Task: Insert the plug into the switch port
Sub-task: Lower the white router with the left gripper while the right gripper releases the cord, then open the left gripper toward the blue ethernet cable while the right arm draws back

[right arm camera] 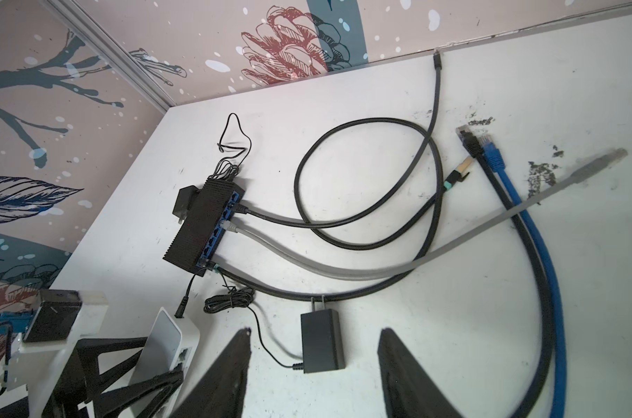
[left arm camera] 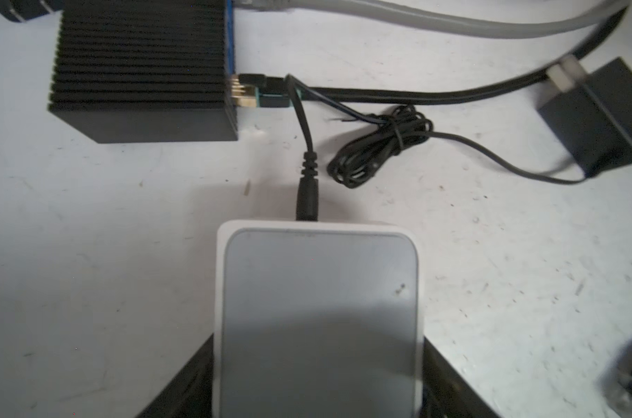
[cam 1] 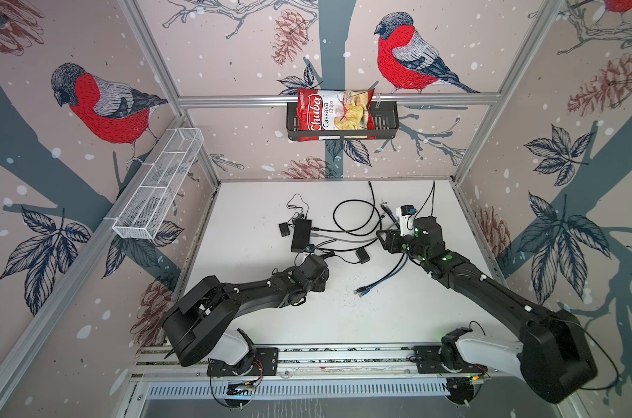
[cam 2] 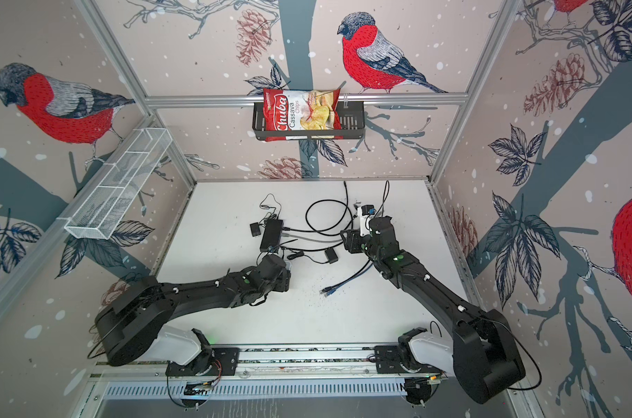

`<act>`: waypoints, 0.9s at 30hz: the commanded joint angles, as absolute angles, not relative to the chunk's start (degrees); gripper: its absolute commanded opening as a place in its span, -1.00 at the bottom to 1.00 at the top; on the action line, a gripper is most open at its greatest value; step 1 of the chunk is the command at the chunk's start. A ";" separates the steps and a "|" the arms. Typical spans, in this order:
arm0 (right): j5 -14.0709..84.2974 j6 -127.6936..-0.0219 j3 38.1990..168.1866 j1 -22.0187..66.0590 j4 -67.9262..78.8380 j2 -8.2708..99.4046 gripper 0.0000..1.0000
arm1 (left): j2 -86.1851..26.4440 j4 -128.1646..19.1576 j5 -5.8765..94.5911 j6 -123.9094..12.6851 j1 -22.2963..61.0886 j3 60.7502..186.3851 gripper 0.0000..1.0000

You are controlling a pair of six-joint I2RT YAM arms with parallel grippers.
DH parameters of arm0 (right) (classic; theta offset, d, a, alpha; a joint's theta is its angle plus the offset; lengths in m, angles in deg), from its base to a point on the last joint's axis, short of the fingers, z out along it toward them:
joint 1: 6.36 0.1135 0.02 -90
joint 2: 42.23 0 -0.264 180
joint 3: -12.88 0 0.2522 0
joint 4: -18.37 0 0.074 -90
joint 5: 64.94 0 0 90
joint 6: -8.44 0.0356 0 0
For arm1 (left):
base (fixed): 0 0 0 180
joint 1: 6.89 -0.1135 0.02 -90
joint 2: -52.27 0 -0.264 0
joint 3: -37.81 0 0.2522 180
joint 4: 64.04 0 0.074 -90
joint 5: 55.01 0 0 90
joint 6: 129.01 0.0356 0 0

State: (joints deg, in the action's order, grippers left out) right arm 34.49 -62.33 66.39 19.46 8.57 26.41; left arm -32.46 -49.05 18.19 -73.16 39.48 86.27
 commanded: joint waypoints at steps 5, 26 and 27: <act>32.62 -64.11 66.96 19.26 8.91 27.92 0.16 | -36.99 -39.49 18.63 -73.69 39.01 89.56 0.45; 26.08 -62.88 68.02 17.93 6.11 28.78 0.14 | -21.32 -46.81 22.55 -57.06 44.32 90.51 0.86; 24.82 -62.14 68.25 17.33 5.40 28.99 0.12 | -21.12 -48.70 22.53 -55.13 45.75 90.13 0.85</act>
State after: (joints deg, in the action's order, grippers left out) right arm 29.55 -63.54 67.57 18.04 7.22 28.66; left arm -21.92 -43.76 21.40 -62.29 43.34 90.77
